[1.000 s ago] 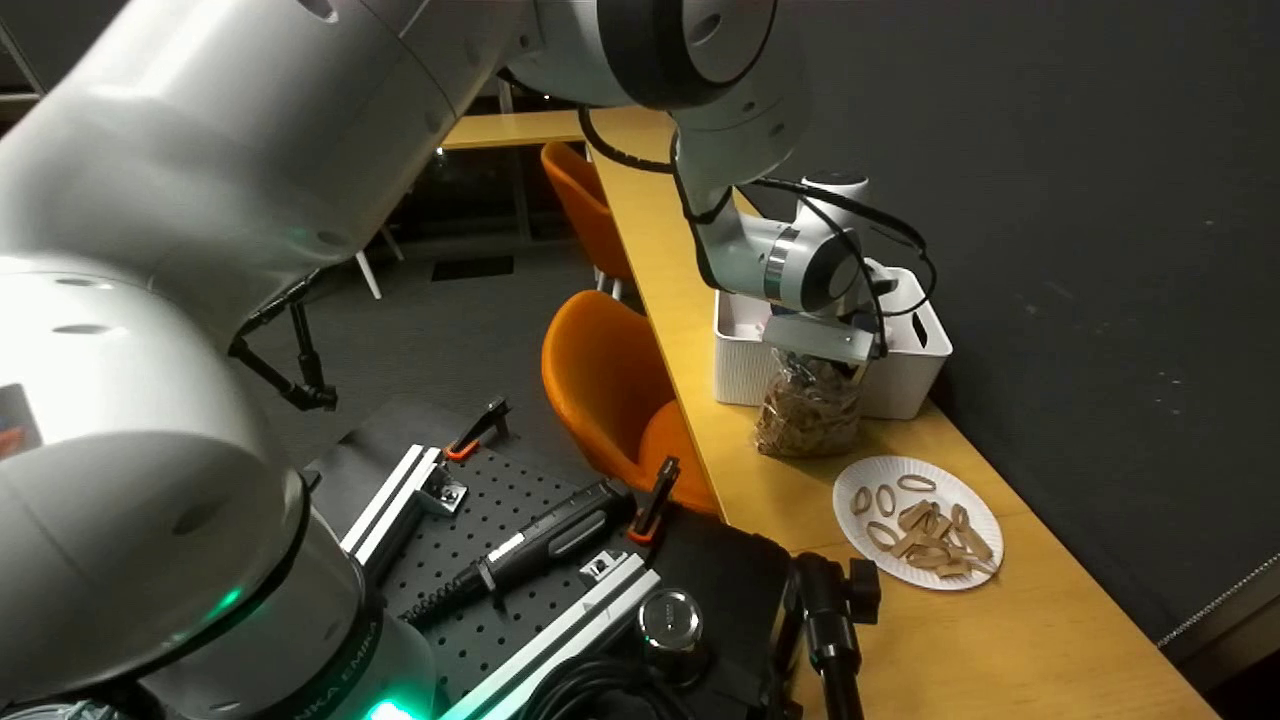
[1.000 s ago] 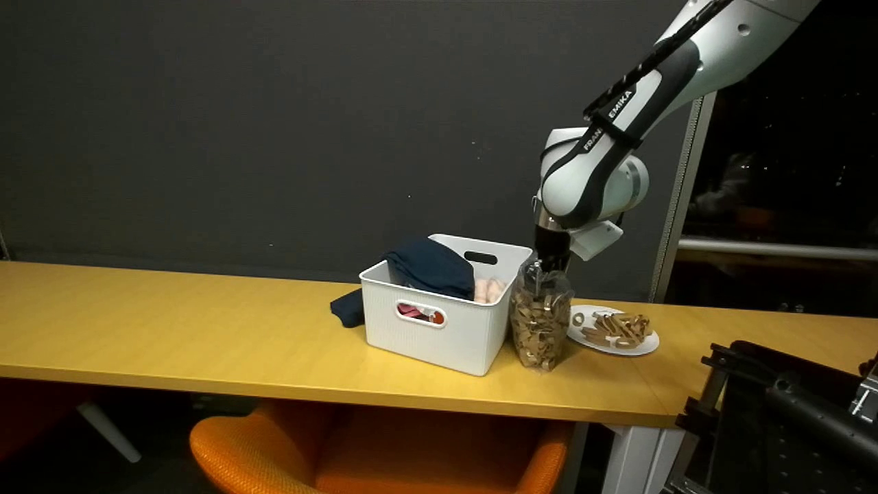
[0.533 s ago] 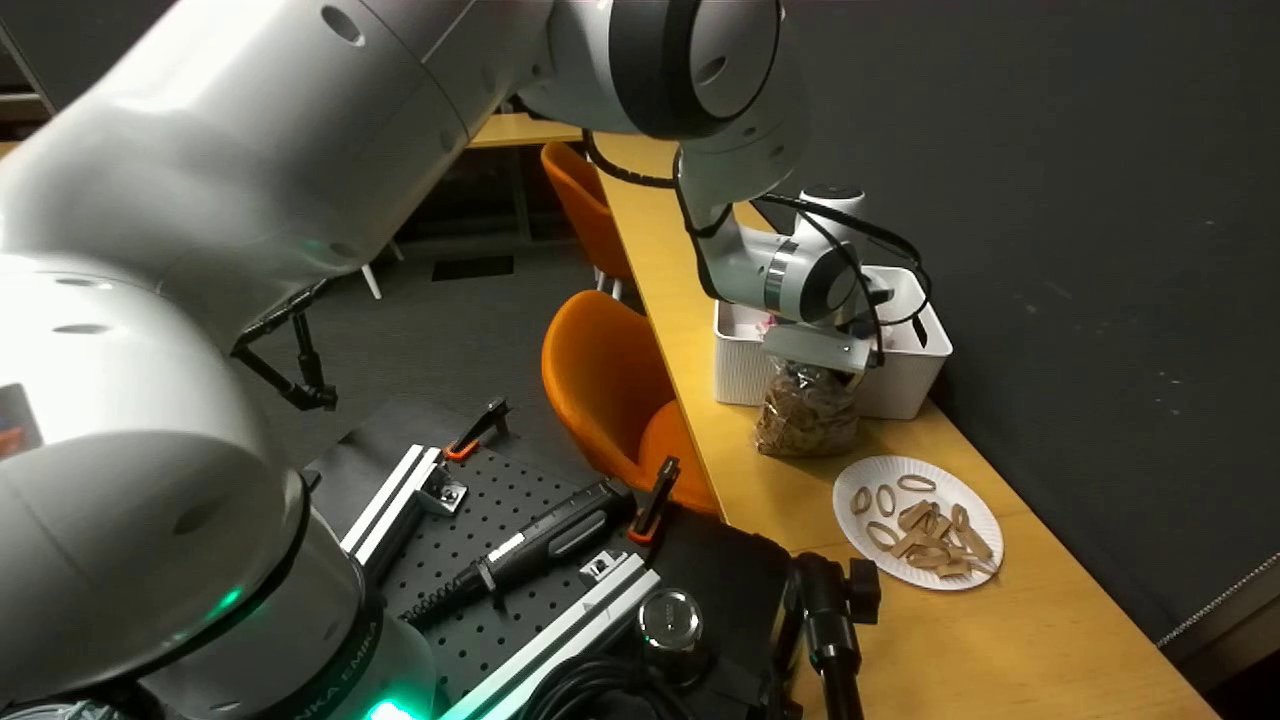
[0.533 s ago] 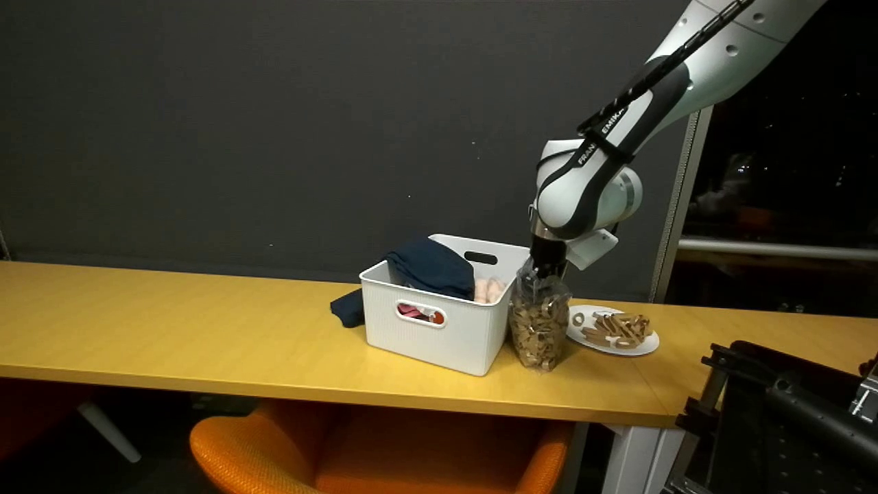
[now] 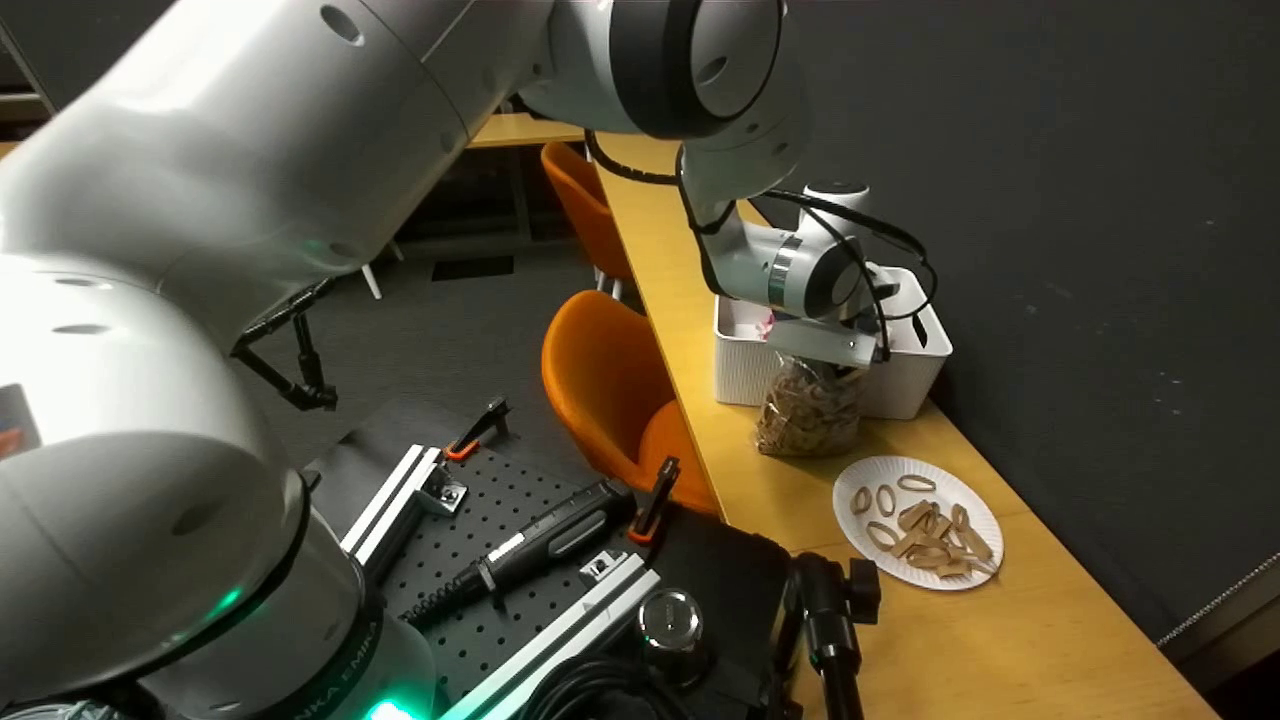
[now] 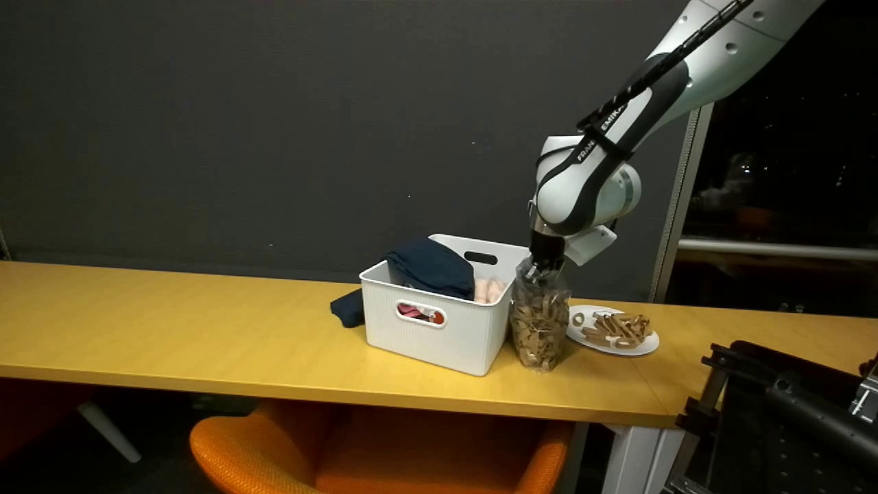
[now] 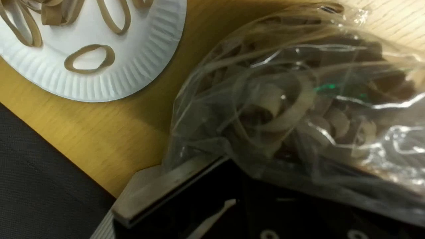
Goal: Put some rubber bands on the plate
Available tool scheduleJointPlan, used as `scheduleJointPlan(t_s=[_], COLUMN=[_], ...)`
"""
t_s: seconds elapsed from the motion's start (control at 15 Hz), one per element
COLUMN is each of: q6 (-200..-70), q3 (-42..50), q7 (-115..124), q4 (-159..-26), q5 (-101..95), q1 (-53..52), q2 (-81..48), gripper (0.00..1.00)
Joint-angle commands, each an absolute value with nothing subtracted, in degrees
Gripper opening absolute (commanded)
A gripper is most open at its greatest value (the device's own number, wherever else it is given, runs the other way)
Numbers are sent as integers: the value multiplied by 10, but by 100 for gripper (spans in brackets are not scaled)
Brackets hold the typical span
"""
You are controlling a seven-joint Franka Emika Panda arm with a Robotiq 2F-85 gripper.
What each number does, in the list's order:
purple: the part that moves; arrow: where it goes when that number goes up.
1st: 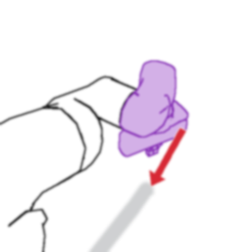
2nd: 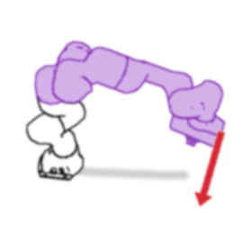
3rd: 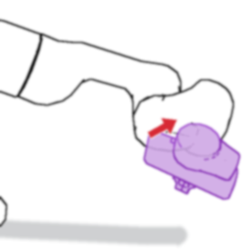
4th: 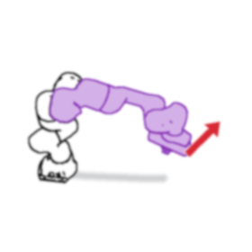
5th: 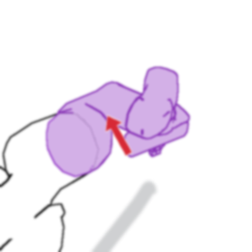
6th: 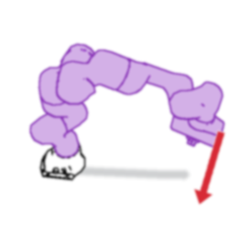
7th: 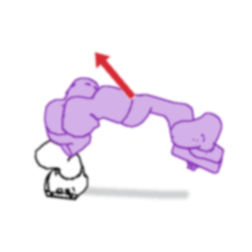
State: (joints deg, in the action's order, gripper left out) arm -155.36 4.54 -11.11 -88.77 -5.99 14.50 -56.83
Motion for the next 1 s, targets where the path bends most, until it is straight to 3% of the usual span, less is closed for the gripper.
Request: scheduleJointPlan(t_s=[0.0, 0.93], q6=[-1556, -1565], q3=[60, 65], q7=[-103, -100], q4=[-907, -987], q5=[-61, -59], q1=[138, 134], q2=[-540, -407], gripper=[2, 2])
